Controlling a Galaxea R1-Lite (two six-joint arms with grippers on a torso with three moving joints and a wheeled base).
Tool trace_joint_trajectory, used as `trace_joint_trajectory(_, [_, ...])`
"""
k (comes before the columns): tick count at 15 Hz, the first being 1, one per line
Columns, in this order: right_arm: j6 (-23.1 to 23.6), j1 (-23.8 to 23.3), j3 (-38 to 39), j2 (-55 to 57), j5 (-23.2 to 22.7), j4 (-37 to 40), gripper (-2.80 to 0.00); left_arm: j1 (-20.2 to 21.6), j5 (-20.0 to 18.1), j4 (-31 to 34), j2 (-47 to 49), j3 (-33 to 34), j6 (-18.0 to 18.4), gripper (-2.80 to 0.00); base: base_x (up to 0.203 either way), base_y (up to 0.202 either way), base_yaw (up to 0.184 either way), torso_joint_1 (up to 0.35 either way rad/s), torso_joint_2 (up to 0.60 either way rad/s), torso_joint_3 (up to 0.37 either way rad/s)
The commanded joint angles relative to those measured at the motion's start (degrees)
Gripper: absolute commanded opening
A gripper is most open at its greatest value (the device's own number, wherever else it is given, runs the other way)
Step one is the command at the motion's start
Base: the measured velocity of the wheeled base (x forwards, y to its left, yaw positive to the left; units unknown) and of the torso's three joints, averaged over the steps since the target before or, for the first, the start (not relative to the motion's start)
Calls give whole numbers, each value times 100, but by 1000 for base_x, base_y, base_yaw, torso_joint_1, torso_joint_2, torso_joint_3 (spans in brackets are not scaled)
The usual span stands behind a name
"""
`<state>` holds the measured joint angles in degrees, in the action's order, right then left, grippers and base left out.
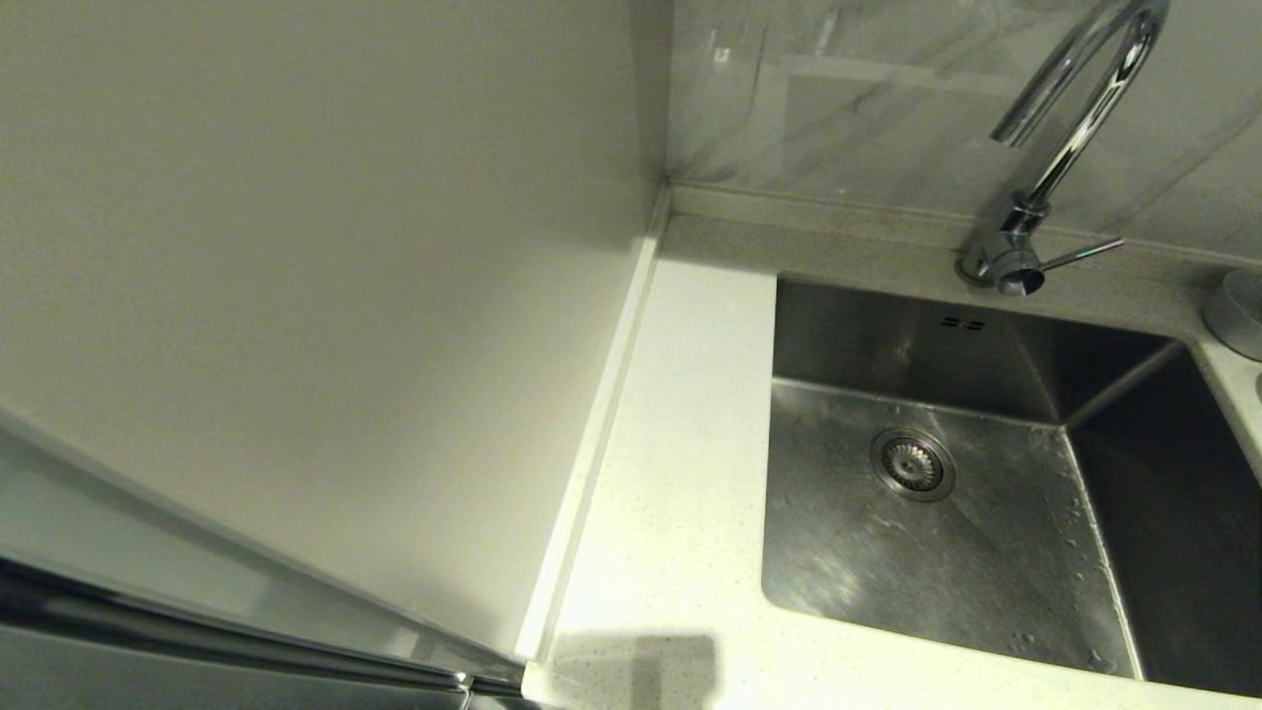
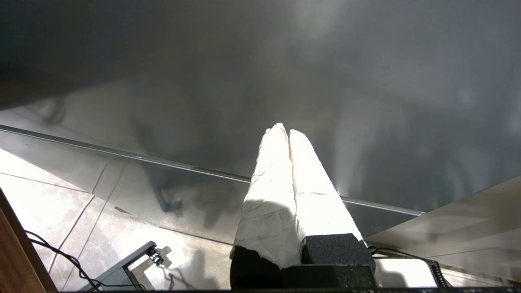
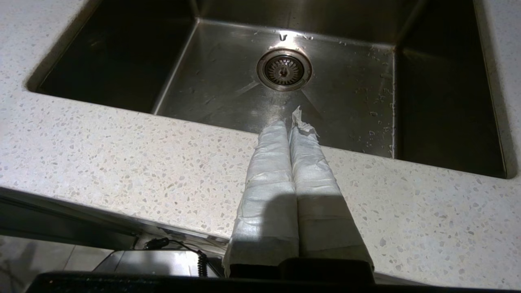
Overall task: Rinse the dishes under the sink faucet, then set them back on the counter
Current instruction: Put a bowl into the sink
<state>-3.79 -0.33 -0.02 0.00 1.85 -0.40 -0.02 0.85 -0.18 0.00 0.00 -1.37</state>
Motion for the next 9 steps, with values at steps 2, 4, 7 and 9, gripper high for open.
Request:
trace_joint_trajectory(2, [10,-2,-6,9,-1,14,-280,2,3,0,-18,0,-2,-280,0,0,0,0,0,0])
trace_joint_trajectory(4, [10,3,-15,0,8,40,-280,2,3,0,-18,0,-4,-280,0,0,0,0,0,0])
trace_joint_trajectory(7, [11,7,-50,9,8,137,-280,2,3,0,-18,0,-4,-280,0,0,0,0,0,0])
trace_joint_trajectory(9, [11,7,-50,9,8,130,-280,2,3,0,-21,0,-4,-280,0,0,0,0,0,0])
